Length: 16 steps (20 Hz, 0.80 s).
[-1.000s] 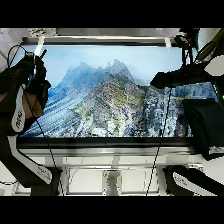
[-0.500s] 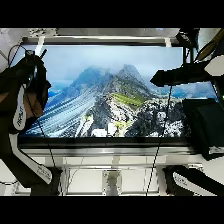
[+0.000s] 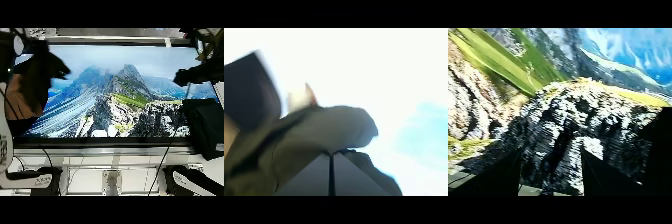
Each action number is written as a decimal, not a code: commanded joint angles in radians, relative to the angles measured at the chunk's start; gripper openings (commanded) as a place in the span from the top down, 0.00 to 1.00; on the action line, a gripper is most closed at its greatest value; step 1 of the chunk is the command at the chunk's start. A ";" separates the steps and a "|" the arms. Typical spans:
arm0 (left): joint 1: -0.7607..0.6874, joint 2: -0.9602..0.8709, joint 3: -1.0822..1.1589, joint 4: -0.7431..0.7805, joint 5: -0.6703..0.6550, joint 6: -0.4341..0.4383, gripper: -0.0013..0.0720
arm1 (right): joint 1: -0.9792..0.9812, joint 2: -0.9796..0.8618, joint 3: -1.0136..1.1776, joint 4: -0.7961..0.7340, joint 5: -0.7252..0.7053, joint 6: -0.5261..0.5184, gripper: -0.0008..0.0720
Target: Fold the clothes and pants, and hang the long-sleeved shirts on hangers.
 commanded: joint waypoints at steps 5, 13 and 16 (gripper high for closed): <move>-0.527 -0.018 -0.096 -0.200 -0.224 0.010 0.97 | -0.183 -0.010 0.086 -0.053 0.038 -0.049 0.43; -0.792 -0.264 -0.186 -0.050 -0.258 0.060 0.19 | -0.188 -0.104 0.080 0.098 0.010 -0.054 0.42; -0.739 -0.180 -0.163 0.272 -0.314 0.035 0.19 | -0.188 -0.168 0.080 0.154 0.010 -0.053 0.42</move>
